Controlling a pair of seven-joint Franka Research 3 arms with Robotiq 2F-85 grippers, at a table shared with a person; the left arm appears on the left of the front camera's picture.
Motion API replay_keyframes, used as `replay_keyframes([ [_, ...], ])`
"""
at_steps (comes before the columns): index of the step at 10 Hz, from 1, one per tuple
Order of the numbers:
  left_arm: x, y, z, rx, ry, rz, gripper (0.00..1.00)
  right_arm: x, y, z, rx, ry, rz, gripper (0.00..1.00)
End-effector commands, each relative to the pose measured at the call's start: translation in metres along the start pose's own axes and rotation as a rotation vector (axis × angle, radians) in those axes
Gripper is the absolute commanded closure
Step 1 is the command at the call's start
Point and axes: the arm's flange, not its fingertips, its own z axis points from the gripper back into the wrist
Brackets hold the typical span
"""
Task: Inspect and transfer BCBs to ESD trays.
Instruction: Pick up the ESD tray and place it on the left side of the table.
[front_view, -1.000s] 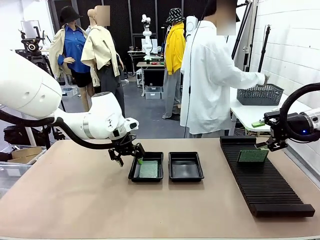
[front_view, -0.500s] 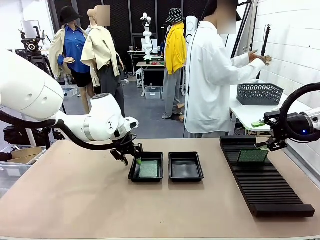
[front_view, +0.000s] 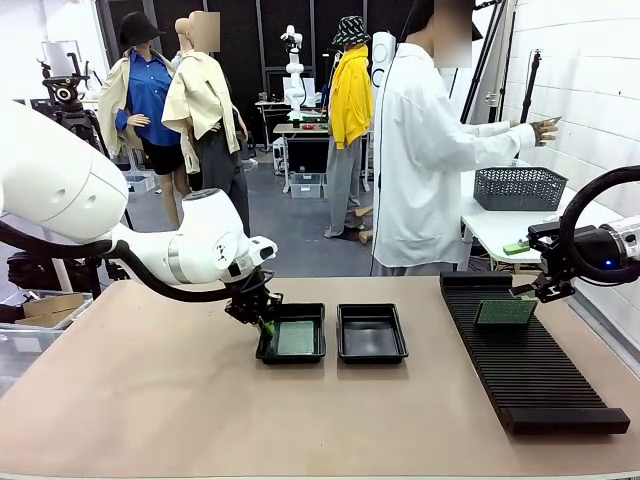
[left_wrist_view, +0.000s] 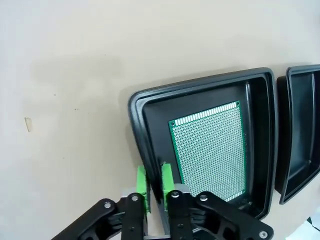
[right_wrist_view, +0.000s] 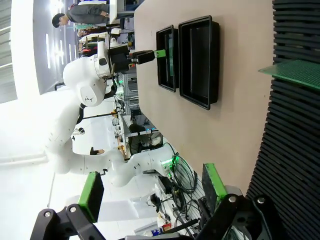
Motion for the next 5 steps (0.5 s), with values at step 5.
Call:
replay_keyframes([
  [5, 0.0000, 0.0000, 0.0000, 0.000, 0.000, 0.000, 1.00, -0.0004, 0.0019, -0.0020, -0.016, -0.006, -0.008, 0.00],
])
